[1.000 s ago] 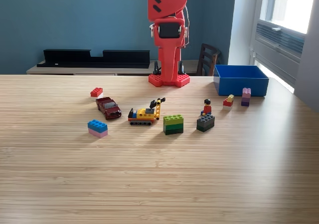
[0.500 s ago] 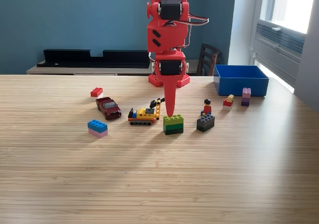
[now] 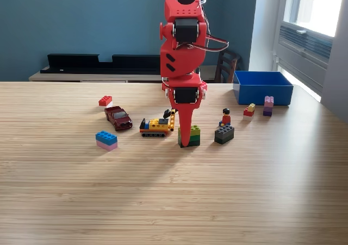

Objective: Grasp a lego block and put it in the bin.

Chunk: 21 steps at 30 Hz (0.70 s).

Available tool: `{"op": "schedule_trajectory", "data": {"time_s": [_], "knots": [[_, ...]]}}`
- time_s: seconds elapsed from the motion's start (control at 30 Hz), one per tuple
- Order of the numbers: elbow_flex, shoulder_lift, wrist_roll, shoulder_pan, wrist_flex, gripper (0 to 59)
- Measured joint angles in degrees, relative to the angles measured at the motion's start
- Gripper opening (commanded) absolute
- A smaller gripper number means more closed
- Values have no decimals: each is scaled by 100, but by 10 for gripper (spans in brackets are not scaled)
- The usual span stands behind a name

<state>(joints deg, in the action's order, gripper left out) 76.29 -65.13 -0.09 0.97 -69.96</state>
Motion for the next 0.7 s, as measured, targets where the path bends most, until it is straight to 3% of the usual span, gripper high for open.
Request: {"op": "schedule_trajectory", "data": {"time_s": [0.07, 0.17, 0.7], "knots": [[-70, 88, 18, -79, 0, 42], [-123, 141, 79, -158, 0, 1], [-35, 141, 519, -149, 272, 0]]}}
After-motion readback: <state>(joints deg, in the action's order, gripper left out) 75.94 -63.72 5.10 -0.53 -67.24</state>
